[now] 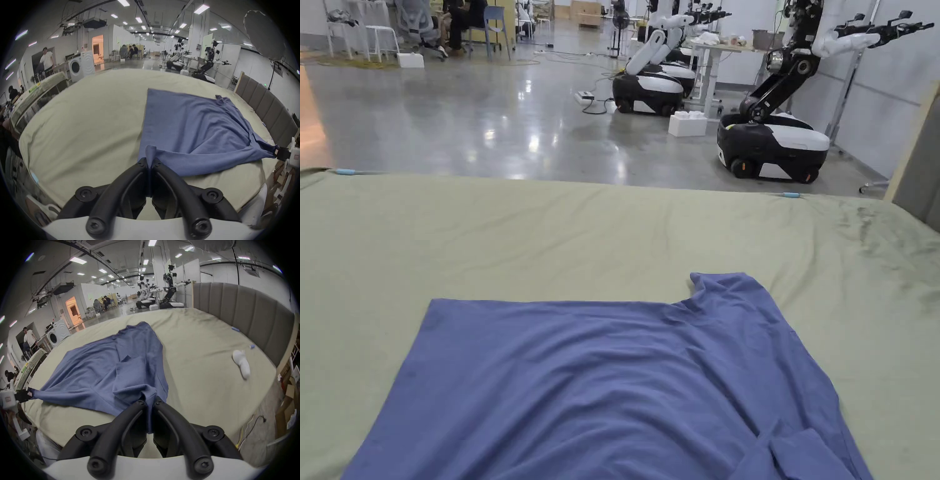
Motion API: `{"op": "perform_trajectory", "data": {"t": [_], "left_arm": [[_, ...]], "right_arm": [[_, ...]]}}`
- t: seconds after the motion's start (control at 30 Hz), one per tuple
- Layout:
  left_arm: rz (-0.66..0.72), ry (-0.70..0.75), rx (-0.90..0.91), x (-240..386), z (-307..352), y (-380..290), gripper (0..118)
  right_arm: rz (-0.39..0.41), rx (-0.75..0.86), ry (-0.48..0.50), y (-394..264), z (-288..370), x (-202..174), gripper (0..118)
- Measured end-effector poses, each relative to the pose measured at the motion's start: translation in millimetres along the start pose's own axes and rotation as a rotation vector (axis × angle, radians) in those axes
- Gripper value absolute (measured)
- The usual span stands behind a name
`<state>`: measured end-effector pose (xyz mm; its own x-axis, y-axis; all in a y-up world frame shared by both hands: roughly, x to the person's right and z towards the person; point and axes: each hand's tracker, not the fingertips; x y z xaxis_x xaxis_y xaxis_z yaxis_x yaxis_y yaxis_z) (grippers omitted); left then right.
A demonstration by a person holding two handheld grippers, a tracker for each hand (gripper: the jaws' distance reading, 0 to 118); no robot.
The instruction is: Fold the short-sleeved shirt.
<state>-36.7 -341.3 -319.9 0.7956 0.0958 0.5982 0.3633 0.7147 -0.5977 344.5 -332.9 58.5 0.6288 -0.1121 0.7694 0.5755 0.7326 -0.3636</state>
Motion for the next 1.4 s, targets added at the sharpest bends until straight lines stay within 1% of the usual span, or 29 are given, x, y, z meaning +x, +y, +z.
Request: {"op": "perform_trajectory", "data": {"t": [0.07, 0.17, 0.27, 0.3, 0.33, 0.37, 0.43, 0.47, 0.5, 0.53, 0.57, 0.6, 0.67, 0.7, 0.73, 0.77, 0.83, 0.87, 0.9, 0.93, 0.97, 1.03, 1.07, 1.17, 1.2, 1.23, 1.27, 1.3, 1.4], "left_arm": [[0.026, 0.002, -0.014, -5, 1, -11, 4], [0.024, 0.079, -0.059, -14, -10, -23, 4], [0.014, 0.081, -0.102, -18, -27, -30, 4], [0.012, 0.079, -0.103, -17, -30, -31, 4], [0.006, 0.082, -0.099, -16, -32, -30, 4], [-0.005, 0.085, -0.095, -19, -35, -32, 4], [-0.024, 0.079, -0.09, -20, -37, -30, 4], [-0.028, 0.073, -0.091, -22, -38, -30, 5], [-0.026, 0.066, -0.089, -24, -36, -32, 11], [-0.003, 0.042, -0.071, -27, -33, -32, 22], [0.033, 0.02, -0.056, -30, -30, -32, 36], [0.087, 0.009, -0.057, -33, -25, -31, 48], [0.159, 0.016, -0.074, -37, -10, -26, 76], [0.152, 0.025, -0.058, -37, 3, -23, 76], [0.142, 0.016, 0.004, -34, 18, -21, 76], [0.113, 0.033, 0.041, -30, 33, -19, 76], [0.068, 0.049, 0.065, -24, 53, -16, 76], [0.074, 0.043, 0.053, -22, 59, -16, 71], [0.077, 0.042, 0.036, -16, 64, -17, 51], [0.102, 0.045, 0.03, -14, 66, -20, 7], [0.137, 0.019, 0.02, -17, 69, -21, 0], [0.145, -0.061, -0.048, -11, 65, -25, 0], [0.133, -0.038, -0.031, -11, 62, -25, 0], [0.053, 0.067, -0.079, -11, 34, -24, 1], [0.056, 0.072, -0.08, -14, 26, -23, 15], [0.061, 0.068, -0.084, -17, 19, -20, 41], [0.079, 0.052, -0.086, -19, 13, -19, 79], [0.114, 0.015, -0.089, -25, 3, -20, 94], [0.145, -0.028, -0.111, -29, -21, -19, 94]], "right_arm": [[0.016, -0.02, -0.018, -10, 0, 0, 6], [0.081, -0.068, -0.088, -22, -13, -1, 6], [0.082, -0.101, -0.087, -33, -30, -2, 7], [0.105, -0.155, -0.125, -32, -36, -5, 7], [0.111, -0.135, -0.119, -33, -40, -8, 9], [0.116, -0.127, -0.118, -34, -43, -10, 17], [0.135, -0.107, -0.155, -36, -45, -10, 31], [0.128, -0.099, -0.161, -36, -46, -9, 57], [0.107, -0.077, -0.187, -36, -47, -7, 86], [0.063, -0.075, -0.214, -36, -47, -2, 111], [0.018, -0.097, -0.187, -36, -47, 4, 118], [-0.066, -0.154, -0.117, -34, -45, 9, 117], [-0.229, -0.141, 0.016, -30, -20, 13, 116], [-0.279, -0.098, 0.048, -27, -3, 12, 116], [-0.283, -0.053, 0.073, -24, 13, 9, 116], [-0.244, -0.017, 0.071, -21, 26, 4, 116], [-0.109, -0.092, 0.019, -15, 45, -7, 116], [-0.047, -0.132, 0.003, -15, 50, -12, 110], [0.007, -0.136, -0.002, -17, 54, -16, 90], [0.03, -0.145, -0.011, -19, 56, -22, 39], [0.006, -0.118, -0.01, -23, 56, -24, 3], [0.011, -0.188, 0.052, -24, 52, -21, 3], [0.0, -0.159, 0.046, -26, 52, -23, 3], [-0.01, -0.155, 0.049, -25, 43, -23, 3], [-0.011, -0.146, 0.049, -25, 44, -24, 3], [-0.013, -0.137, 0.055, -24, 44, -24, 3], [-0.016, -0.132, 0.059, -23, 43, -23, 3], [-0.02, -0.127, 0.061, -22, 43, -24, 3], [-0.022, -0.138, 0.04, -21, 39, -22, 3]]}}
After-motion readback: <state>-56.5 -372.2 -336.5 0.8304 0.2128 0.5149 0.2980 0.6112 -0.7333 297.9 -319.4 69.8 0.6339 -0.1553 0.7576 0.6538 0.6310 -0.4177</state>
